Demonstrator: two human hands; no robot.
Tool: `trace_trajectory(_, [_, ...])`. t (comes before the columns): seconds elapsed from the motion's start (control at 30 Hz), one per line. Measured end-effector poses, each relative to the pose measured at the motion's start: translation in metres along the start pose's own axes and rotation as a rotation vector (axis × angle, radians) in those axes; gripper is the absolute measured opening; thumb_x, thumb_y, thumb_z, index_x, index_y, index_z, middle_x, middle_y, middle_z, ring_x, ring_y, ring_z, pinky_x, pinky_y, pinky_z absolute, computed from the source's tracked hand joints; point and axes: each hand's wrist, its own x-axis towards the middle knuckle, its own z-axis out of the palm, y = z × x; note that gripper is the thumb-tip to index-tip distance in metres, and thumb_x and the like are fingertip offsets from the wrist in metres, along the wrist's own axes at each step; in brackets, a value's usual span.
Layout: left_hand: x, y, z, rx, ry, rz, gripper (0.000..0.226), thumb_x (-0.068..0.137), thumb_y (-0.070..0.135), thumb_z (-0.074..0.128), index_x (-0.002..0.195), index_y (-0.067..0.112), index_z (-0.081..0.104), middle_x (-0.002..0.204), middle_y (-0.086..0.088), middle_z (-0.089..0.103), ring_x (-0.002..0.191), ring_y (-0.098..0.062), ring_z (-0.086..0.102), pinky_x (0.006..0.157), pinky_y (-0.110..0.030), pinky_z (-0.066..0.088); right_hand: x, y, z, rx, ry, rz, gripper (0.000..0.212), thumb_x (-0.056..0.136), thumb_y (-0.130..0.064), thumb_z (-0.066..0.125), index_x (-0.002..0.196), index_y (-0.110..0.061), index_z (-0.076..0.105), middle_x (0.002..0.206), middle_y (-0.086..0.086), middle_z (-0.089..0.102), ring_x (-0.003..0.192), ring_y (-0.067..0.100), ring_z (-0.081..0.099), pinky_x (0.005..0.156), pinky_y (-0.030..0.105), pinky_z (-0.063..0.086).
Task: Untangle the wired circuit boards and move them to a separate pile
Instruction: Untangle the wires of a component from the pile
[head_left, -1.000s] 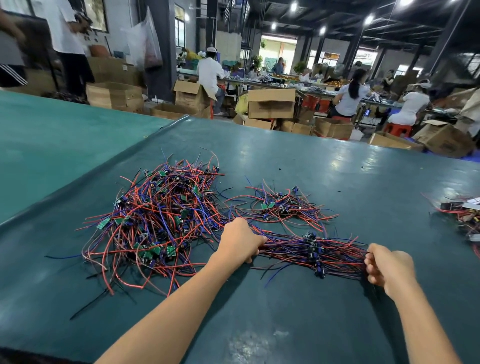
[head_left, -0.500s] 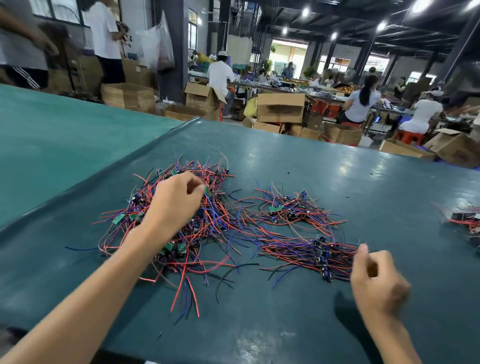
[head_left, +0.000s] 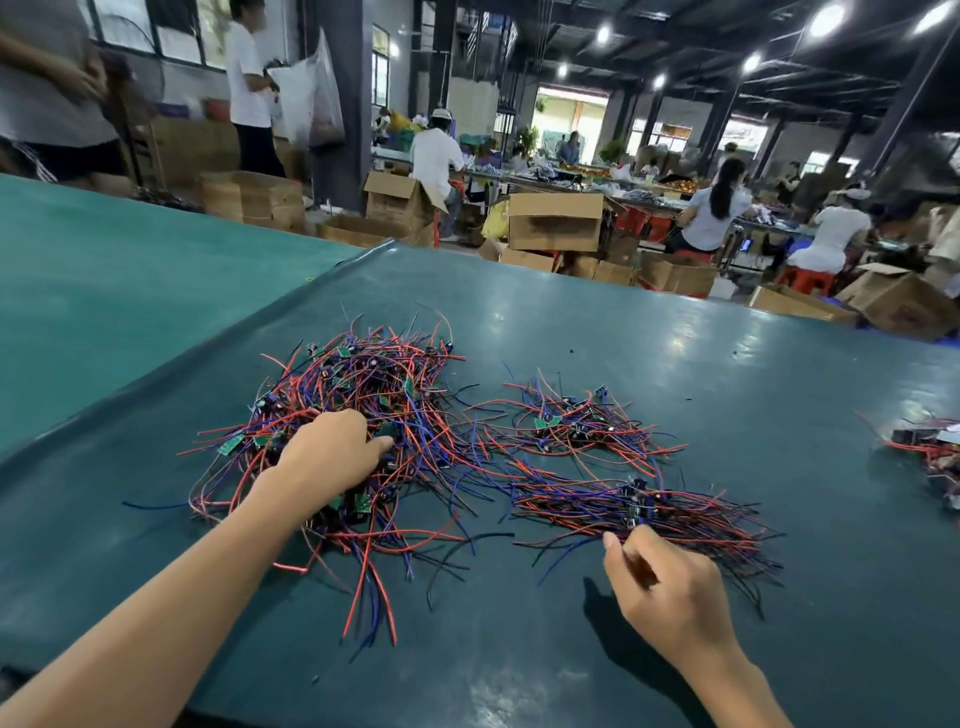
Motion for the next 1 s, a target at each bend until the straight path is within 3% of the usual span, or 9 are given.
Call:
trace_trajectory(0.1, [0.005, 0.003, -0.004, -0.013, 0.006, -0.056, 0.046, 0.097, 0.046, 0.058, 0.072, 0.009, 0.050, 0.068, -0.004, 0.059, 0.059, -0.021, 0.055, 0.058, -0.030, 0.042, 0.002, 0.001, -0.004, 0.010, -0.002, 0.076, 0.042, 0.090, -0.031, 0.059, 0.055, -0.013, 0.043, 0.048, -0.011, 0.029, 0.037, 0.014, 0.032, 0.035, 0.033, 0.030])
trace_trajectory(0.2, [0.004, 0.006, -0.010, -0.041, -0.079, -0.055, 0.036, 0.087, 0.029, 0.062, 0.063, 0.010, 0.044, 0.057, -0.002, 0.052, 0.052, -0.021, 0.049, 0.055, -0.026, 0.039, 0.003, -0.001, -0.006, 0.010, -0.022, 0.102, 0.040, 0.085, -0.022, 0.067, 0.055, -0.014, 0.042, 0.046, -0.010, 0.029, 0.036, 0.015, 0.033, 0.035, 0.033, 0.031])
trace_trajectory(0.3, [0.000, 0.008, -0.011, -0.101, -0.122, -0.044, 0.034, 0.080, 0.019, 0.061, 0.057, 0.011, 0.038, 0.052, -0.014, 0.041, 0.052, -0.028, 0.045, 0.053, -0.026, 0.034, 0.002, -0.001, -0.006, 0.015, -0.029, 0.142, 0.040, 0.084, -0.021, 0.067, 0.056, -0.015, 0.041, 0.046, -0.009, 0.028, 0.039, 0.016, 0.029, 0.039, 0.036, 0.033])
trace_trajectory(0.37, [-0.002, 0.005, -0.013, -0.155, -0.070, -0.059, 0.032, 0.083, 0.019, 0.059, 0.058, 0.009, 0.042, 0.053, -0.010, 0.043, 0.051, -0.028, 0.045, 0.052, -0.027, 0.034, 0.001, 0.001, -0.005, 0.020, -0.028, 0.165, 0.044, 0.090, -0.021, 0.068, 0.056, -0.017, 0.040, 0.044, -0.007, 0.029, 0.039, 0.016, 0.030, 0.041, 0.035, 0.033])
trace_trajectory(0.47, [-0.006, 0.004, -0.021, -0.121, 0.004, -0.068, 0.029, 0.086, 0.022, 0.057, 0.065, 0.005, 0.049, 0.071, -0.018, 0.063, 0.063, -0.034, 0.058, 0.060, -0.031, 0.044, 0.002, 0.004, -0.002, 0.022, -0.017, 0.165, 0.045, 0.091, -0.022, 0.068, 0.057, -0.019, 0.039, 0.042, -0.004, 0.034, 0.038, 0.018, 0.033, 0.041, 0.035, 0.033])
trace_trajectory(0.6, [-0.017, 0.015, -0.040, 0.075, 0.099, -0.041, 0.022, 0.083, 0.018, 0.056, 0.067, 0.014, 0.041, 0.071, -0.006, 0.050, 0.071, -0.031, 0.052, 0.065, -0.033, 0.042, 0.003, 0.007, 0.001, -0.023, -0.021, 0.114, 0.041, 0.088, -0.028, 0.062, 0.055, -0.015, 0.042, 0.043, -0.005, 0.036, 0.036, 0.018, 0.037, 0.039, 0.032, 0.032])
trace_trajectory(0.77, [-0.025, 0.024, -0.060, 0.082, 0.254, -0.055, 0.024, 0.084, 0.014, 0.053, 0.064, 0.016, 0.040, 0.086, -0.020, 0.060, 0.088, -0.041, 0.063, 0.068, -0.036, 0.043, 0.002, 0.012, 0.003, -0.029, -0.017, 0.091, 0.040, 0.090, -0.028, 0.061, 0.057, -0.017, 0.042, 0.044, -0.005, 0.038, 0.036, 0.016, 0.038, 0.037, 0.032, 0.033])
trace_trajectory(0.9, [-0.024, 0.020, -0.070, -0.109, 0.281, -0.014, 0.034, 0.093, 0.024, 0.046, 0.063, 0.008, 0.043, 0.071, -0.015, 0.058, 0.065, -0.033, 0.053, 0.061, -0.033, 0.042, 0.001, 0.014, 0.003, -0.027, -0.028, 0.076, 0.037, 0.088, -0.025, 0.063, 0.058, -0.019, 0.043, 0.044, -0.008, 0.040, 0.034, 0.013, 0.038, 0.033, 0.029, 0.033])
trace_trajectory(1.0, [-0.026, 0.018, -0.075, -0.287, 0.130, 0.068, 0.049, 0.101, 0.044, 0.046, 0.070, 0.009, 0.061, 0.076, -0.010, 0.068, 0.077, -0.030, 0.064, 0.066, -0.029, 0.046, 0.001, 0.013, 0.002, -0.015, -0.038, 0.080, 0.035, 0.086, -0.021, 0.066, 0.059, -0.021, 0.043, 0.044, -0.008, 0.040, 0.034, 0.012, 0.039, 0.032, 0.028, 0.033])
